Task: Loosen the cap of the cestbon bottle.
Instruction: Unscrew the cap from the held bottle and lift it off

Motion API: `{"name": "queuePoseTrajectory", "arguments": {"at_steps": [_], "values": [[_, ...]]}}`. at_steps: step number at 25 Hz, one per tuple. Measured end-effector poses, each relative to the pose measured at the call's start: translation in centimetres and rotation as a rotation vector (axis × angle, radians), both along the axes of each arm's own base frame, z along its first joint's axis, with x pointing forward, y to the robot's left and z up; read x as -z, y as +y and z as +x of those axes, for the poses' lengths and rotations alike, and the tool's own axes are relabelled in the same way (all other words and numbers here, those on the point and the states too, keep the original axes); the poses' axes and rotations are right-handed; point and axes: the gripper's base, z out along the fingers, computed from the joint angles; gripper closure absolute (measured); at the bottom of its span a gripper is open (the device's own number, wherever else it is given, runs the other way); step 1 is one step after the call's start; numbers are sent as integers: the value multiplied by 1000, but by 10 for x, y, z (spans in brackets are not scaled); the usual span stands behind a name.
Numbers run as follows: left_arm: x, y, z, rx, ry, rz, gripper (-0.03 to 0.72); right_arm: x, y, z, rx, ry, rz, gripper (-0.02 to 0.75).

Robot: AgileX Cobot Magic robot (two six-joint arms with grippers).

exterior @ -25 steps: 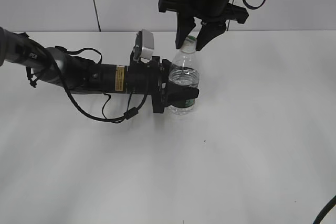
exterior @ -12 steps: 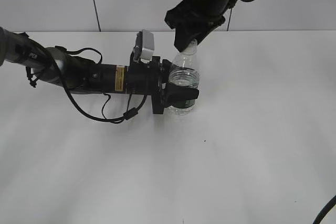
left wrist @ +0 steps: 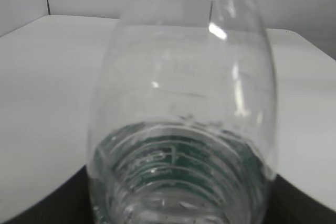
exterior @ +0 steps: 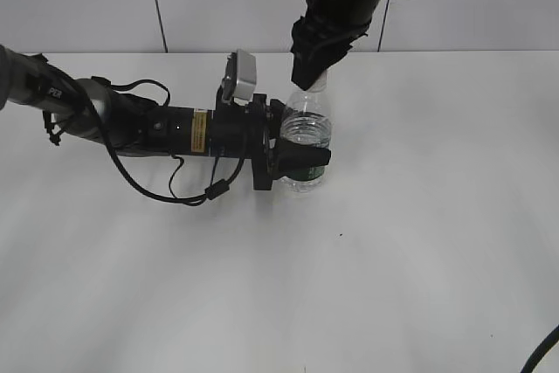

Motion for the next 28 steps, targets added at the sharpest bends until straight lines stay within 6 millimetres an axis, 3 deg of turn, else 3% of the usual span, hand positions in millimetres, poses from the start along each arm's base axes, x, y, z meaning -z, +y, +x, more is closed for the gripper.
{"name": "queuePoseTrajectory", "arguments": {"at_steps": [28], "values": [[-2,1,-1,26,-19,27,279,-1,1,-2,-953,-301,-141,435]]}}
